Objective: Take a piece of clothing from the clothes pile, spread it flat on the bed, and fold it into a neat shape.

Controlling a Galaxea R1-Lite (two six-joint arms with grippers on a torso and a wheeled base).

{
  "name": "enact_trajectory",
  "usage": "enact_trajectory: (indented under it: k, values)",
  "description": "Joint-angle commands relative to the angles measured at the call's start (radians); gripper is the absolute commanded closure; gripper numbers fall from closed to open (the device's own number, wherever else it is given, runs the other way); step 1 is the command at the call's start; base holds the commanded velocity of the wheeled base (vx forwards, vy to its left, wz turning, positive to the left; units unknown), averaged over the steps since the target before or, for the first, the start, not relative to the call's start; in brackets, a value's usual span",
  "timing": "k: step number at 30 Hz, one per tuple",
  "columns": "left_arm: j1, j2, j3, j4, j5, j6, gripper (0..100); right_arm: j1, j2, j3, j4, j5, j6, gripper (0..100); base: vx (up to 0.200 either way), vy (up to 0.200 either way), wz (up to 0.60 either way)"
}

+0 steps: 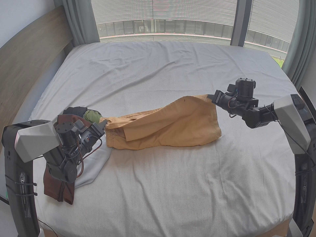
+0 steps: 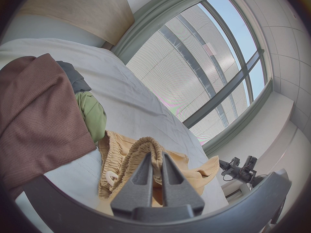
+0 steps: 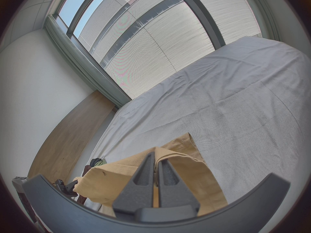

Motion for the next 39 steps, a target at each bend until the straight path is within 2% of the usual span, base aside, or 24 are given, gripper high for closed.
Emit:
enact_trajectory:
  k: [1,11,12,16,17,24,29,36,39]
  values:
    - [0.010,0.015,-0.018,-0.001,0.014,0.002,100,-0.002,0.053,-0.045,-0.005,0.001,0.000,100,0.000,0.000,0.00]
    - [0.022,0.052,-0.065,-0.001,0.020,0.002,100,-0.002,0.105,-0.102,-0.051,0.006,0.002,100,0.000,0.000,0.00]
    - [0.022,0.054,-0.072,0.001,0.020,0.001,0,-0.002,0.106,-0.104,-0.063,0.007,0.002,100,0.000,0.000,0.00]
    - [0.022,0.060,-0.081,-0.001,0.034,0.002,0,-0.003,0.126,-0.127,-0.100,0.015,0.003,100,0.000,0.000,0.00]
    - [0.022,0.063,-0.082,-0.001,0.037,0.002,0,-0.003,0.135,-0.140,-0.111,0.012,0.006,0,0.000,0.000,0.00]
    - [0.045,0.057,-0.096,-0.001,0.055,0.002,0,-0.005,0.129,-0.160,-0.134,-0.002,0.012,0,0.000,0.000,0.00]
    - [0.048,0.035,-0.087,-0.002,0.078,0.007,0,-0.006,0.074,-0.094,-0.140,-0.002,0.014,0,0.000,0.000,0.00]
    - [0.041,-0.035,-0.013,-0.004,0.058,0.005,0,0.003,-0.053,0.083,-0.141,-0.002,0.012,0,0.000,0.000,0.00]
    - [0.045,-0.081,0.048,-0.004,-0.014,0.008,0,0.011,-0.150,0.266,-0.141,-0.002,0.012,0,0.000,0.000,0.00]
